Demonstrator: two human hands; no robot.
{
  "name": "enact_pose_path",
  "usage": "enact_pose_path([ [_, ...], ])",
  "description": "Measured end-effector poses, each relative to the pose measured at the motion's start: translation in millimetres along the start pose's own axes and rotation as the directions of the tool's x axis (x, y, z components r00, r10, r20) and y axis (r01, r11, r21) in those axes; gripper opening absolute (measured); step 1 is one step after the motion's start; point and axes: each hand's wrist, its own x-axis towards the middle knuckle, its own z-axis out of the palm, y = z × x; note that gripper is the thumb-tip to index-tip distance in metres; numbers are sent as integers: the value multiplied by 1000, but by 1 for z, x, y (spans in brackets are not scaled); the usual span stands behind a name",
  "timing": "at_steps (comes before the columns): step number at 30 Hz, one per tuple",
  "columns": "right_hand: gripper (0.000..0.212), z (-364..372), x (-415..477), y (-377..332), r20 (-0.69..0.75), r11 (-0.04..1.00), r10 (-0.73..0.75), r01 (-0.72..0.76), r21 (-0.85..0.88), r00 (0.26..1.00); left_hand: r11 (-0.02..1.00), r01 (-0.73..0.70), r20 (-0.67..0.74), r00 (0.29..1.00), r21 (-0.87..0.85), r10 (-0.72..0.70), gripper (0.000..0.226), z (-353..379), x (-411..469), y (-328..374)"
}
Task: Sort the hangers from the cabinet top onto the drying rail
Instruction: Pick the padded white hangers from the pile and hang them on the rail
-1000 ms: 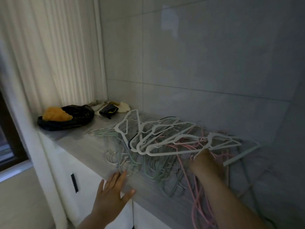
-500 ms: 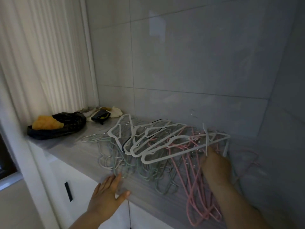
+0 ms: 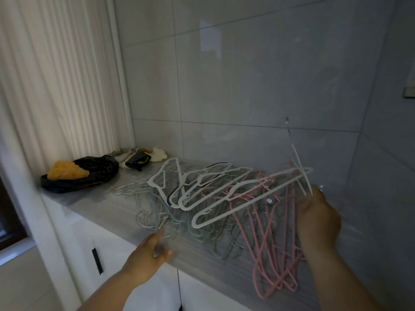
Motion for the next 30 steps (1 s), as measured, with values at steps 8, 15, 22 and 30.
enact_pose_path([
  [8,26,-11,4,3,88,995,54,-46,-85,995,964,7,-75,997,265,14,49,-12,3,9],
  [15,33,1,0,14,105,992,67,-55,-118,992,715,-504,-319,659,485,681,26,0,12,76],
  [22,34,9,8,21,22,998,54,-53,-44,998,846,-306,228,947,438,224,36,39,49,139],
  [30,36,13,22,46,-41,980,195,-196,-27,980,821,-231,172,971,523,163,35,45,58,134],
])
